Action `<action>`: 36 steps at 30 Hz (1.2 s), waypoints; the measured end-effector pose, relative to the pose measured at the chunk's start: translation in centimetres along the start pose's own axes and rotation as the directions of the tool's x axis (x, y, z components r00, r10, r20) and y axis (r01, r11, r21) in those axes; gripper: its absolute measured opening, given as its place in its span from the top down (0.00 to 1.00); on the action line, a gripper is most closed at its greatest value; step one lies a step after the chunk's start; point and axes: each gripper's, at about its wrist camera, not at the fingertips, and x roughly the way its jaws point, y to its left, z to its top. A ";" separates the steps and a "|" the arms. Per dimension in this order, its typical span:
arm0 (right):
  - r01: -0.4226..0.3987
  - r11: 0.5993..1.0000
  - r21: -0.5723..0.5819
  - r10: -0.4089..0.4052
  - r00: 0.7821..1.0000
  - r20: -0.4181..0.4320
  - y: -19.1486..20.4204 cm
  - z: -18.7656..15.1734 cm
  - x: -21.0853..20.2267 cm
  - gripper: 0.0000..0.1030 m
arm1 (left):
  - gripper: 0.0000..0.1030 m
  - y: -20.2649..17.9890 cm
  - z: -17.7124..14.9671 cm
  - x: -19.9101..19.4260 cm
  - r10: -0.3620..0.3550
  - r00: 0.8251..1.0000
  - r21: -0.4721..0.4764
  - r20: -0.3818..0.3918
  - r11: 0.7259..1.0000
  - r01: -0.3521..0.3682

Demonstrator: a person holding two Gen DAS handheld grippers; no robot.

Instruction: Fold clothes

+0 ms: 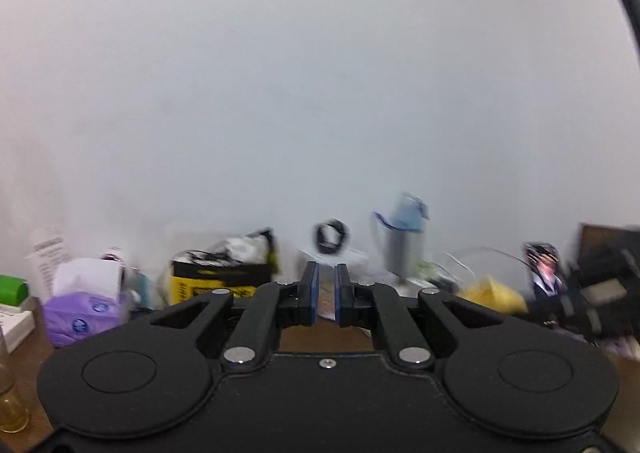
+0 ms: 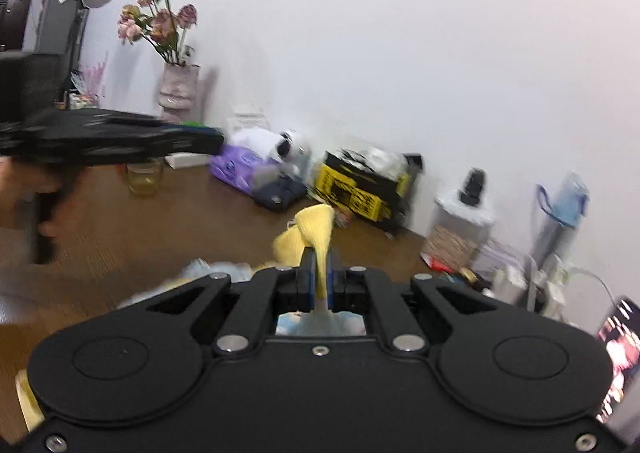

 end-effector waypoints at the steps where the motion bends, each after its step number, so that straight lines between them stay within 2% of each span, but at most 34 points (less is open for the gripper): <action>1: -0.003 1.000 -0.025 0.002 1.000 -0.011 1.0 0.1 0.5 0.95 | 0.92 0.2 -0.1 0.2 -0.004 1.000 -0.011 -0.018 1.000 0.004; 3: -0.068 0.996 -0.053 0.065 0.996 -0.054 2.9 -0.8 1.2 0.93 | 0.91 0.4 -1.0 0.1 -0.043 0.997 -0.004 -0.070 0.999 0.043; 5: -0.159 0.986 -0.056 0.150 0.978 -0.144 4.5 -2.4 2.3 0.85 | 0.88 0.2 -2.3 -0.2 -0.085 0.989 0.039 -0.122 0.995 0.090; 6: -0.211 0.975 -0.064 0.195 0.962 -0.193 5.3 -3.3 3.0 0.80 | 0.84 -0.2 -2.7 -0.3 -0.100 0.984 0.066 -0.150 0.992 0.111; 7: -0.243 0.968 -0.065 0.225 0.952 -0.210 5.9 -4.2 3.3 0.79 | 0.81 -0.5 -3.1 -0.5 -0.114 0.977 0.092 -0.178 0.987 0.131; 8: -0.246 0.968 -0.052 0.232 0.953 -0.193 6.0 -4.8 2.8 0.75 | 0.69 -0.9 -3.5 -0.7 -0.126 0.970 0.118 -0.206 0.981 0.153; 9: -0.246 0.969 -0.032 0.237 0.957 -0.168 5.7 -5.1 2.0 0.64 | 0.54 -1.3 -3.7 -0.9 -0.146 0.963 0.141 -0.228 0.973 0.181; 10: -0.247 0.969 -0.023 0.240 0.958 -0.158 5.7 -5.1 1.9 0.54 | 0.45 -1.7 -3.6 -1.4 -0.186 0.953 0.167 -0.237 0.959 0.229; 11: -0.230 0.973 0.001 0.228 0.965 -0.128 5.4 -5.0 0.9 0.31 | 0.31 -2.2 -3.5 -1.8 -0.234 0.940 0.207 -0.249 0.935 0.287; 12: -0.215 0.977 0.003 0.214 0.971 -0.107 5.2 -4.9 0.1 0.26 | 0.29 -2.5 -3.4 -2.1 -0.271 0.926 0.243 -0.263 0.910 0.335; 14: -0.190 0.982 -0.012 0.189 0.979 -0.075 5.0 -4.7 -1.2 0.26 | 0.29 -2.8 -3.4 -1.7 -0.295 0.897 0.271 -0.328 0.881 0.388; 15: -0.185 0.983 -0.014 0.183 0.981 -0.070 4.8 -4.6 -1.6 0.26 | 0.29 -2.7 -3.4 -1.3 -0.299 0.878 0.235 -0.373 0.885 0.402; 17: -0.157 0.987 -0.028 0.155 0.986 -0.061 5.2 -4.9 -2.7 0.26 | 0.29 -2.0 -3.7 0.5 -0.321 0.806 0.081 -0.498 0.908 0.412; 19: -0.143 0.989 -0.029 0.141 0.988 -0.062 5.4 -5.2 -3.0 0.26 | 0.30 -1.9 -4.2 1.8 -0.330 0.764 -0.017 -0.554 0.922 0.387; 21: -0.152 0.988 -0.025 0.150 0.987 -0.065 5.1 -5.5 -3.8 0.26 | 0.30 -2.5 -4.6 2.7 -0.334 0.741 -0.025 -0.582 0.918 0.395; 23: -0.159 0.987 -0.019 0.157 0.985 -0.069 5.1 -5.7 -4.3 0.26 | 0.30 -3.9 -5.1 3.4 -0.319 0.716 0.016 -0.621 0.908 0.418; 24: -0.161 0.987 -0.018 0.160 0.985 -0.071 5.0 -5.8 -4.5 0.26 | 0.30 -4.8 -5.1 2.9 -0.298 0.726 0.084 -0.620 0.894 0.439; 25: -0.163 0.987 -0.016 0.161 0.984 -0.074 5.0 -5.9 -4.6 0.26 | 0.30 -6.0 -5.3 2.5 -0.268 0.742 0.202 -0.614 0.856 0.476; 26: -0.164 0.986 -0.015 0.162 0.984 -0.077 5.0 -6.1 -4.6 0.26 | 0.30 -6.7 -5.3 2.0 -0.256 0.749 0.292 -0.611 0.807 0.514; 28: -0.169 0.986 -0.011 0.167 0.983 -0.078 5.0 -6.4 -4.8 0.26 | 0.30 -7.2 -5.0 1.3 -0.285 0.735 0.383 -0.616 0.707 0.595; 30: -0.178 0.984 -0.005 0.177 0.981 -0.080 4.9 -6.7 -5.1 0.26 | 0.30 -7.4 -4.2 0.7 -0.328 0.711 0.440 -0.622 0.605 0.664; 33: -0.189 0.982 -0.005 0.188 0.979 -0.080 4.8 -7.0 -5.1 0.26 | 0.32 -9.6 -4.4 0.8 -0.255 0.688 0.545 -0.680 0.452 0.706; 34: -0.191 0.982 -0.003 0.190 0.978 -0.081 4.8 -7.0 -4.9 0.26 | 0.38 -9.9 -4.8 1.5 -0.228 0.667 0.546 -0.709 0.422 0.724; 35: -0.189 0.982 0.003 0.189 0.979 -0.082 4.7 -7.1 -4.8 0.26 | 0.62 -10.0 -5.1 2.1 -0.220 0.640 0.527 -0.737 0.407 0.746; 36: -0.186 0.983 0.010 0.186 0.979 -0.083 4.7 -7.1 -4.7 0.26 | 0.88 -10.0 -5.4 2.9 -0.215 0.611 0.495 -0.762 0.414 0.764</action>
